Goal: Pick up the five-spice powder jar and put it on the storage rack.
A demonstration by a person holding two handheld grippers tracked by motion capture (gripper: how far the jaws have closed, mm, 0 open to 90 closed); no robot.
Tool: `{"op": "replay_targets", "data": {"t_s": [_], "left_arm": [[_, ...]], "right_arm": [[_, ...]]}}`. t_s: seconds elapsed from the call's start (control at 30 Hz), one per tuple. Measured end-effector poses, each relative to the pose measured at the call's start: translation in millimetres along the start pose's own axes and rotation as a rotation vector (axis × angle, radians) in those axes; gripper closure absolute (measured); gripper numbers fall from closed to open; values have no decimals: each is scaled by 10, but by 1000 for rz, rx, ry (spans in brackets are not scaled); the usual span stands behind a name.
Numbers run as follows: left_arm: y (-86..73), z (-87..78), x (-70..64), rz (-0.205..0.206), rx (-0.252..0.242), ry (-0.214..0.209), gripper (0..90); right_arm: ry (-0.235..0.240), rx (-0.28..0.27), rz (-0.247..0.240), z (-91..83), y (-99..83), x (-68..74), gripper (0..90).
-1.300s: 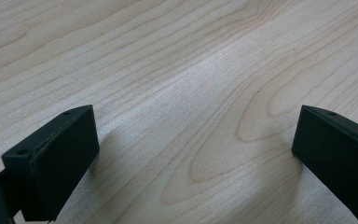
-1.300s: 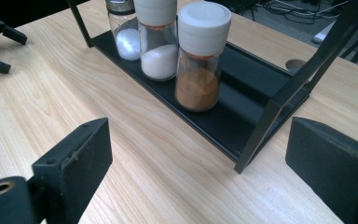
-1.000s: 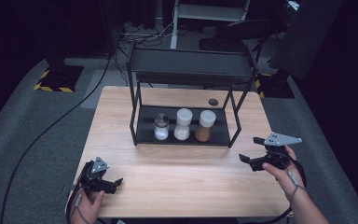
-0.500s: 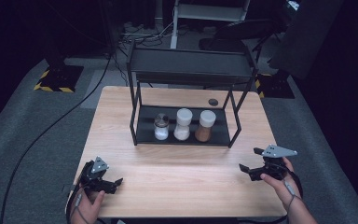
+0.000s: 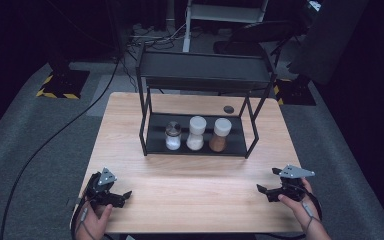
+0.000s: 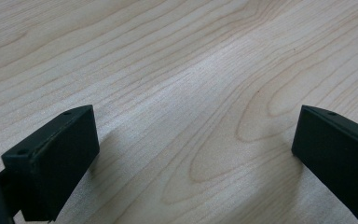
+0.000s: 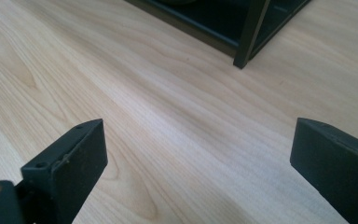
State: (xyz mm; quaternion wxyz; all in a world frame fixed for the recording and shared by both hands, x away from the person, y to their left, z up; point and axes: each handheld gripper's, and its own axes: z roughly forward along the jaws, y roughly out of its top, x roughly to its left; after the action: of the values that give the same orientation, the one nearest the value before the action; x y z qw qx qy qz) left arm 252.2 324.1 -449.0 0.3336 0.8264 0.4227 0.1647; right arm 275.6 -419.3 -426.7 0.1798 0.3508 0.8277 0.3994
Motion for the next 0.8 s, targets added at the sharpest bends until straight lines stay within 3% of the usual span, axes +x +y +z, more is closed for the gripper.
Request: {"op": "replay_targets", "data": {"t_s": [0.53, 0.63, 0.8], "left_arm": [[0, 0, 0, 0, 0, 0, 0], [0, 0, 0, 0, 0, 0, 0], [0, 0, 0, 0, 0, 0, 0]], "right_arm": [[-12, 36, 52, 74, -285, -22, 39], [-4, 73, 48, 82, -253, -47, 39], [-36, 94, 40, 80, -234, 14, 36]]}}
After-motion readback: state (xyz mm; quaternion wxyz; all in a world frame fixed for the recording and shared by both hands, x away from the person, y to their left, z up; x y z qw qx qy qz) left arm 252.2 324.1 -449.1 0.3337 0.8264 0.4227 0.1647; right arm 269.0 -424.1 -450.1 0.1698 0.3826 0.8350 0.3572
